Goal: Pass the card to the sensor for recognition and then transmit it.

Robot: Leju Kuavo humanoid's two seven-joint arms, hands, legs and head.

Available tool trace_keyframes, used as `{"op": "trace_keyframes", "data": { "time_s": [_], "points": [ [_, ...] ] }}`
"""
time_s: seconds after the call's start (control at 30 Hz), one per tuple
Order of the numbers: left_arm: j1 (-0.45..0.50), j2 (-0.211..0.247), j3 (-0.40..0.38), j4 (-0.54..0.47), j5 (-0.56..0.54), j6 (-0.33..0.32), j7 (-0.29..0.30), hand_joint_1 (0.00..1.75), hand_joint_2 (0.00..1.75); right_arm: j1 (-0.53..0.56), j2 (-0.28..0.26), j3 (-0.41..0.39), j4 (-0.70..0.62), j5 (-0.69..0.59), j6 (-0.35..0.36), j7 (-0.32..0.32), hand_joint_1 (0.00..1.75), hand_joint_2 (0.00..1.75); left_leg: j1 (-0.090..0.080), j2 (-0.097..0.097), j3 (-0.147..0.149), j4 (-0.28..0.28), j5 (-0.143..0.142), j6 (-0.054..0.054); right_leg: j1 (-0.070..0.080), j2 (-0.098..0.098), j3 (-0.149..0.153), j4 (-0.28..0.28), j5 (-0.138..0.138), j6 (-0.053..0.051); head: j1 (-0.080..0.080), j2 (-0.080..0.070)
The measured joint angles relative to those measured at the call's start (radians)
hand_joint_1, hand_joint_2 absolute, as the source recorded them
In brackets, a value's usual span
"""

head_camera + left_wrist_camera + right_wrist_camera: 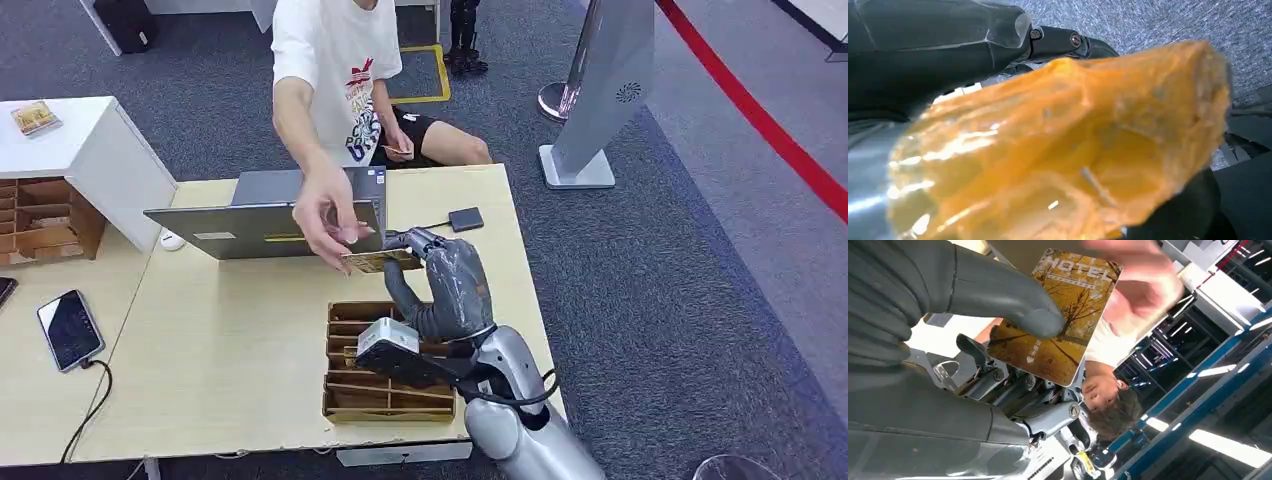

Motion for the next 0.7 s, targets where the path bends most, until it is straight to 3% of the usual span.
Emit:
{"op": "trace_keyframes", "data": {
  "time_s": [0.43, 0.57, 0.7],
  "points": [
    [0.0, 0.0, 0.0, 0.0, 0.0, 0.008, -0.004, 0.0, 0.0, 0.007, 0.0, -0.005, -0.003, -0.046, -0.003, -0.01, 1.71, 1.75, 0.0, 0.0, 0.0, 0.0, 0.0, 0.0, 0.0, 0.0, 0.0, 0.0, 0.0, 0.0, 0.0, 0.0],
    [0.001, 0.0, 0.001, 0.0, 0.009, 0.014, -0.007, 0.0, 0.0, 0.03, 0.0, -0.026, -0.042, -0.119, -0.002, -0.029, 1.75, 1.75, 0.0, 0.0, 0.0, 0.0, 0.0, 0.0, 0.0, 0.0, 0.0, 0.0, 0.0, 0.0, 0.0, 0.0],
    [0.003, 0.0, 0.005, 0.0, 0.028, 0.022, -0.011, 0.0, 0.0, 0.079, -0.007, -0.069, -0.128, -0.277, 0.023, -0.062, 1.75, 1.75, 0.0, 0.0, 0.0, 0.0, 0.0, 0.0, 0.0, 0.0, -0.001, 0.0, 0.0, 0.0, 0.0, 0.0]
  ]
}}
